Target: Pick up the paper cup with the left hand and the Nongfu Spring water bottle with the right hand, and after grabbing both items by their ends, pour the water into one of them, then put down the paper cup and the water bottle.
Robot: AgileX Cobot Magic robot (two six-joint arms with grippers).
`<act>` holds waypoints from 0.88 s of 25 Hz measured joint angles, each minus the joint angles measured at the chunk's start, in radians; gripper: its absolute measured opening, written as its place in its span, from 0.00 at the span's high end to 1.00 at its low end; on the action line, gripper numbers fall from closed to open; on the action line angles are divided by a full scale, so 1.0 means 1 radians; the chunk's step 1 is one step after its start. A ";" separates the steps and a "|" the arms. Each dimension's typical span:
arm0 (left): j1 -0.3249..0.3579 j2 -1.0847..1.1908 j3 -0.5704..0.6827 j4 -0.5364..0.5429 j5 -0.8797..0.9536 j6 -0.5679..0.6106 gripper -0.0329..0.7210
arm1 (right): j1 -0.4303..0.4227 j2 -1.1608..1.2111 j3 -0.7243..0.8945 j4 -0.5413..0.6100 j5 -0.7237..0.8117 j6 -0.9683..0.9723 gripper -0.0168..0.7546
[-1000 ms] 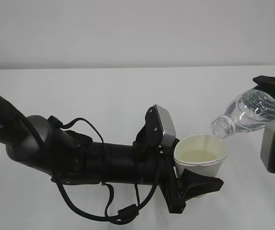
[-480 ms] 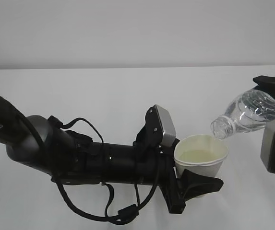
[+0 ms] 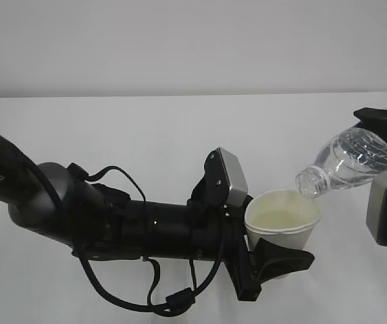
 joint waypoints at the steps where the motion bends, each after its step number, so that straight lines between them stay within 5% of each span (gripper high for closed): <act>1: 0.000 0.000 0.000 0.000 0.000 0.000 0.37 | 0.000 0.000 0.000 -0.001 0.000 0.000 0.42; 22: 0.000 0.000 0.000 0.000 0.000 -0.001 0.37 | 0.000 0.000 0.000 -0.002 0.004 0.000 0.42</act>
